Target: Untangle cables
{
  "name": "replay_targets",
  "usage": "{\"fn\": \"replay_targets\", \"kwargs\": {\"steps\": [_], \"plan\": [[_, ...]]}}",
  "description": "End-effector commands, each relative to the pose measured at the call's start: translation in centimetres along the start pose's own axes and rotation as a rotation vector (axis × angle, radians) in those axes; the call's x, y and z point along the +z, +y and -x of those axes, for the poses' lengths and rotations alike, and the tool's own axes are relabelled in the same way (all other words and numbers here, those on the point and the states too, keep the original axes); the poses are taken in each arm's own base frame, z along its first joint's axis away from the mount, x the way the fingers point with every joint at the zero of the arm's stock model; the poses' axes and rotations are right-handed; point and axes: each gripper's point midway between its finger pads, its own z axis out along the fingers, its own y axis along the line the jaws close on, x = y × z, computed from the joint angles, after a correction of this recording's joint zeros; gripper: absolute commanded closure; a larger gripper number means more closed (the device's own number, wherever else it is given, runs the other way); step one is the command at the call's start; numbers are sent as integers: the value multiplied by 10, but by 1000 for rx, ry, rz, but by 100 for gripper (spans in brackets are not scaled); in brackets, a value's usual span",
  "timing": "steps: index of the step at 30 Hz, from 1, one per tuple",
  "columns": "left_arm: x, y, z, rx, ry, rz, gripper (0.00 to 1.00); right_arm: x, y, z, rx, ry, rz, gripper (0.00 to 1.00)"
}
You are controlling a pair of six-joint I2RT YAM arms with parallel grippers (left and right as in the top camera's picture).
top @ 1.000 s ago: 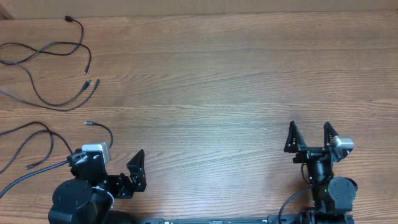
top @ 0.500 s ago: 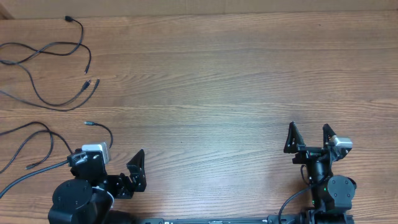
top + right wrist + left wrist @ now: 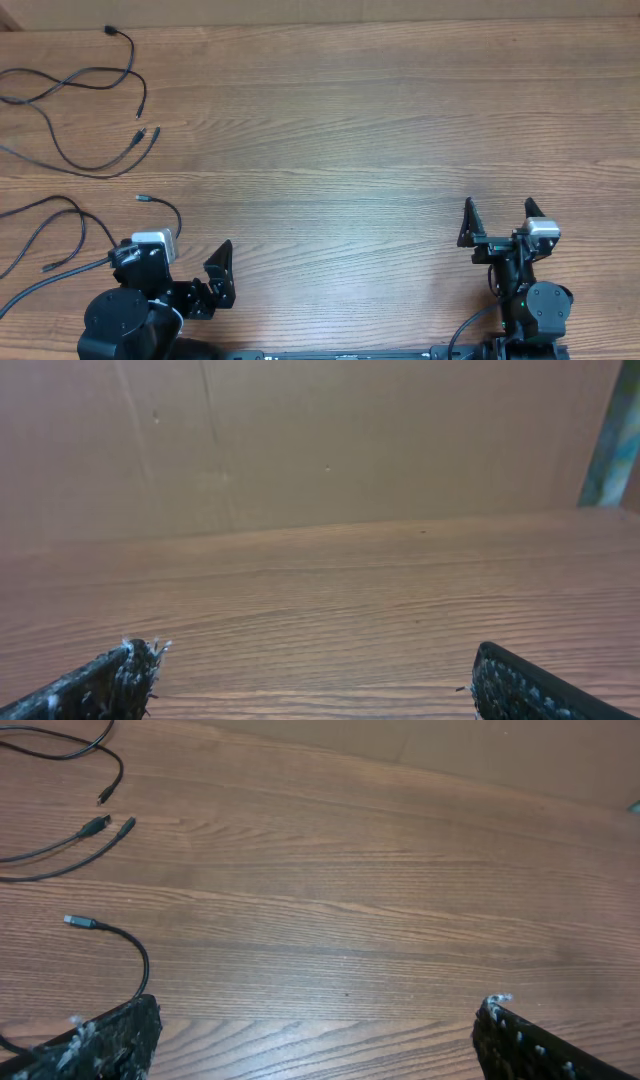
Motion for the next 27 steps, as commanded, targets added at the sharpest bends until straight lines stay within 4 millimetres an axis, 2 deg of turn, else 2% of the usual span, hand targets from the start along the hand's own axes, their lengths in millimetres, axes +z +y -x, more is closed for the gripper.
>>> {"fn": "replay_targets", "kwargs": {"steps": [1,6,13,27], "plan": [[0,3,0,-17,-7,14,1,0,-3,-2,-42,-3,-14,0],[0,3,0,-17,-7,14,0,0,-3,-2,-143,-3,-16,0],[0,3,0,-17,-7,14,0,0,-3,-2,-83,-3,-13,0],[0,3,0,-17,-7,14,1,0,-2,-1,-84,-7,-10,0]]}}
